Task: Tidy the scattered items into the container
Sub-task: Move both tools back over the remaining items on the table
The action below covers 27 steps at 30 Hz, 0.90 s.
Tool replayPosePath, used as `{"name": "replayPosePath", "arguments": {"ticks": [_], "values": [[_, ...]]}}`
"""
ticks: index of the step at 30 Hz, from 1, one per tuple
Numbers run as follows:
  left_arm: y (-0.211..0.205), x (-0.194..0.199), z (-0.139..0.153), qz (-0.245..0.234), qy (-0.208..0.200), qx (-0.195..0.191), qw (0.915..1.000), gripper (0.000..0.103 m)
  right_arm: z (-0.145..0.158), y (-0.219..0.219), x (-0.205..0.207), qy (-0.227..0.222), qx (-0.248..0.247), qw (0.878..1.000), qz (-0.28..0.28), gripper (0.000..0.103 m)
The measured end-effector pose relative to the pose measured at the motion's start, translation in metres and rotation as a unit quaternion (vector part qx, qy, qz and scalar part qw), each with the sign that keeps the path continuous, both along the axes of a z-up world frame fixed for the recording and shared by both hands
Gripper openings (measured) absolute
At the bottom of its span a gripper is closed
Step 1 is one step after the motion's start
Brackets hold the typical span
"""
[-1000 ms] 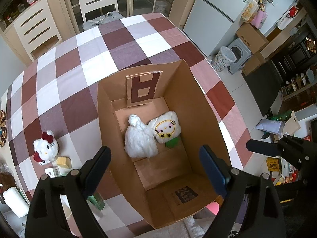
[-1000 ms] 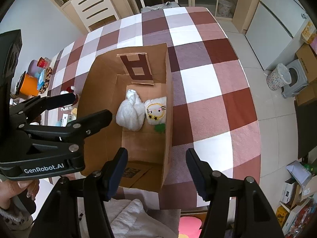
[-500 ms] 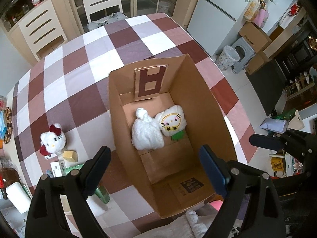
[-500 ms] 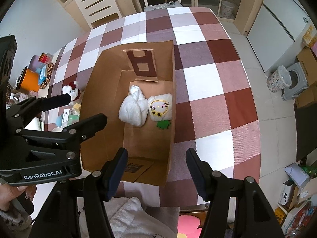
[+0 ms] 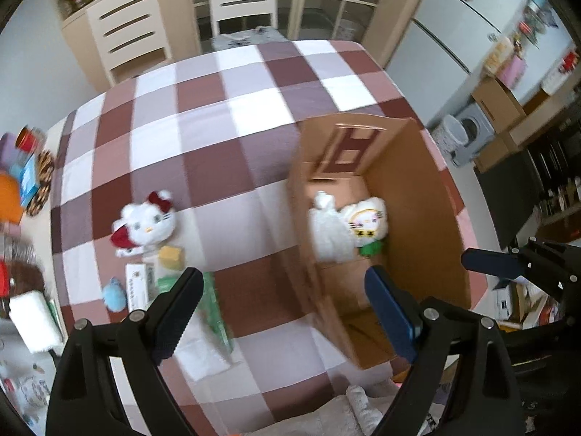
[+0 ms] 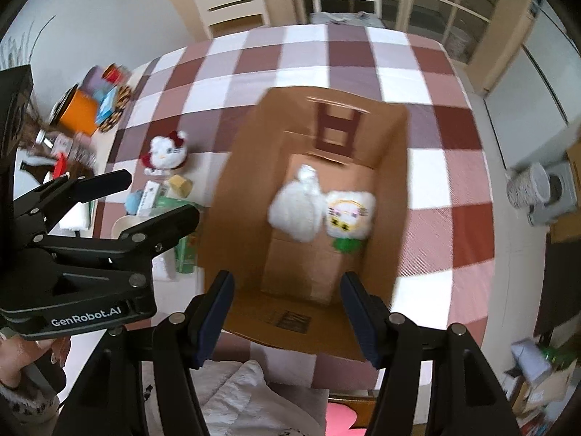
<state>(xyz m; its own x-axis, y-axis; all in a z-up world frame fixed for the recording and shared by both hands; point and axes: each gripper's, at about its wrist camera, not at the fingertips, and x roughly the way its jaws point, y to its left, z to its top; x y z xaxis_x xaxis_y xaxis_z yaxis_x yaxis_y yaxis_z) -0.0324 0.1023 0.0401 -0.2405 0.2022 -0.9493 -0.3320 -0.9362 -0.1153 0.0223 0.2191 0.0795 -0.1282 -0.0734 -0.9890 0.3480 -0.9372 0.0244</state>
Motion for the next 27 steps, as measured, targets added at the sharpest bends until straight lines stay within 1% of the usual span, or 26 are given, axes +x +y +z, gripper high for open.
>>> {"name": "replayPosePath", "arguments": {"ticks": [7, 15, 21, 27], "values": [[-0.058, 0.002, -0.003, 0.062, -0.005, 0.002, 0.9981, 0.092, -0.003, -0.053, 0.002, -0.006, 0.0, 0.998, 0.062, 0.063], [-0.125, 0.011, -0.01, 0.132, -0.012, 0.001, 0.9911, 0.092, -0.009, -0.111, 0.007, -0.013, 0.0, 0.992, 0.127, 0.063], [-0.163, 0.017, -0.014, 0.17, -0.019, 0.001, 0.9853, 0.091, -0.015, -0.142, 0.011, -0.02, 0.0, 0.987, 0.157, 0.063], [-0.187, 0.021, -0.02, 0.193, -0.026, -0.002, 0.9809, 0.092, -0.019, -0.162, 0.011, -0.024, 0.0, 0.985, 0.172, 0.063]]}}
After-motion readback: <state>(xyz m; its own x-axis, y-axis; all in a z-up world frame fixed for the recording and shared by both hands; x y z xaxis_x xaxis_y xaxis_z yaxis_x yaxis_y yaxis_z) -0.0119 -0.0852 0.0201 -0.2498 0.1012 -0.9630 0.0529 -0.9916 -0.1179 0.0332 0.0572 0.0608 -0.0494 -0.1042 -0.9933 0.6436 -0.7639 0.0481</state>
